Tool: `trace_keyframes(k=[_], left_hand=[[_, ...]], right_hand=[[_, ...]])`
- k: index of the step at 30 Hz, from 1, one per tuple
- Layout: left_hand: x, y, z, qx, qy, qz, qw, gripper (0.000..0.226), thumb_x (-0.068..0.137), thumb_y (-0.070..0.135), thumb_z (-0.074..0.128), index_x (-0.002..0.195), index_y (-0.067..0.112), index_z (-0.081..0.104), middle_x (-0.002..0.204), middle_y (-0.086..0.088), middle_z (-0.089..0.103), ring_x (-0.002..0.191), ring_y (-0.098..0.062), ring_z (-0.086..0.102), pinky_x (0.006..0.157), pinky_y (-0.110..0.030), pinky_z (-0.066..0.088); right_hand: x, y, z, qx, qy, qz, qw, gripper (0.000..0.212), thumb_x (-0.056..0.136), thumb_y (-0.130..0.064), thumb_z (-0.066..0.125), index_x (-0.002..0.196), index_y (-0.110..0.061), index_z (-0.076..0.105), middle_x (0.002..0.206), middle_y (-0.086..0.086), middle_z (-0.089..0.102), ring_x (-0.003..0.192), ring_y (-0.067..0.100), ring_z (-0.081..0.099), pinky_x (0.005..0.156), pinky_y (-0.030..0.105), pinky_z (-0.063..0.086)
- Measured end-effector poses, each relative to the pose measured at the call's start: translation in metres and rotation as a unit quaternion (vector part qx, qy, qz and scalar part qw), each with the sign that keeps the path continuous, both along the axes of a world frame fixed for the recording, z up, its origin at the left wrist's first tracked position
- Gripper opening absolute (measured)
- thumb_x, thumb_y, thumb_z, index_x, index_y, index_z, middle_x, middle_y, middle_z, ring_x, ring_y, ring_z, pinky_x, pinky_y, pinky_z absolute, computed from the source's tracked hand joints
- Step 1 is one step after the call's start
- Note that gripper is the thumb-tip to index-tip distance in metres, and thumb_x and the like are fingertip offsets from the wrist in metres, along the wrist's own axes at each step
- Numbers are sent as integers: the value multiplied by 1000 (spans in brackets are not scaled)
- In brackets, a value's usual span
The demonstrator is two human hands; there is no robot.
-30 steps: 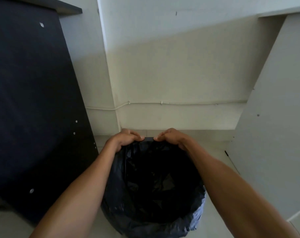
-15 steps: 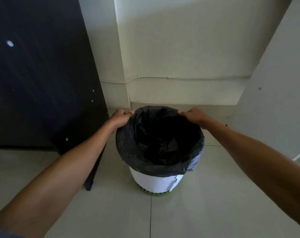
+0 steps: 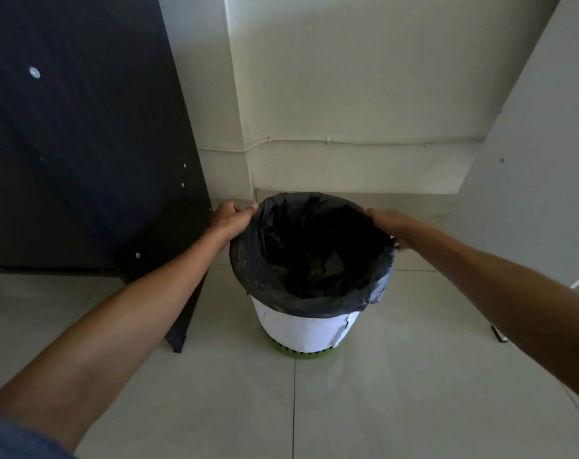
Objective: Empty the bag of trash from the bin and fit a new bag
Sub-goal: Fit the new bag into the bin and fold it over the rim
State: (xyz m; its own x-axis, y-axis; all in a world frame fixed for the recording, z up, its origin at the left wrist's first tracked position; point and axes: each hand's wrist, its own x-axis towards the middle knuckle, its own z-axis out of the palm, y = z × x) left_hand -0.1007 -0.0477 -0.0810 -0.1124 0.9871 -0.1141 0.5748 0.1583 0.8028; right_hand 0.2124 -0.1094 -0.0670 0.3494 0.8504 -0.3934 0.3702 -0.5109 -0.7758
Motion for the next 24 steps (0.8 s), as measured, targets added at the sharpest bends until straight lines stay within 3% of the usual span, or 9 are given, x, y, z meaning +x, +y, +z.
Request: trace_keyframes(k=[3,6,8,11,13,18,24], left_hand=[[1,-4,-5,8,-33,7,999,38,92,48,60,106,13,61,107,-7,61,100,-24,58,78,-29,42],[6,-10,-5,32,-80,52,995,40,92,43,64,119,14,56,117,-7,58,98,-20,53,79,-29,42],[9,-15,-3,39,-90,71,993,45,92,41,64,124,13,50,118,-7,54,97,-19,50,78,-29,39],[10,-18,-3,34,-111,106,988,47,93,40,63,127,12,47,123,-8,53,99,-20,51,78,-29,39],[10,-21,-4,30,-124,133,983,47,93,41,62,127,12,47,127,-10,54,105,-23,53,80,-30,39],[16,-23,-5,29,-163,188,968,44,94,40,60,127,13,45,129,-9,52,111,-26,55,80,-33,42],[26,-14,-13,30,-162,216,962,39,95,41,59,121,14,49,124,-9,56,106,-27,58,82,-34,46]], right_hand=[[-4,-5,-9,57,6,-44,997,57,97,-47,52,121,4,58,120,14,59,111,33,59,89,36,49],[-6,-6,-11,73,-60,-78,993,66,88,-59,58,106,4,65,110,19,66,99,34,64,89,41,54],[-5,-2,-10,81,-35,-91,992,67,83,-60,64,103,4,66,106,15,68,96,31,65,88,41,55],[-4,-1,0,64,120,-71,988,45,89,-43,66,105,-1,65,112,11,69,88,21,65,81,34,55],[0,-5,8,5,139,-46,989,27,94,-40,59,93,-13,63,101,4,66,80,15,58,76,29,48],[10,-4,9,-44,167,-88,981,26,94,-32,58,74,-17,54,81,-1,57,71,12,54,57,26,46],[10,18,-13,54,219,-99,969,28,99,-32,55,85,-9,61,111,9,66,97,20,63,63,33,54]])
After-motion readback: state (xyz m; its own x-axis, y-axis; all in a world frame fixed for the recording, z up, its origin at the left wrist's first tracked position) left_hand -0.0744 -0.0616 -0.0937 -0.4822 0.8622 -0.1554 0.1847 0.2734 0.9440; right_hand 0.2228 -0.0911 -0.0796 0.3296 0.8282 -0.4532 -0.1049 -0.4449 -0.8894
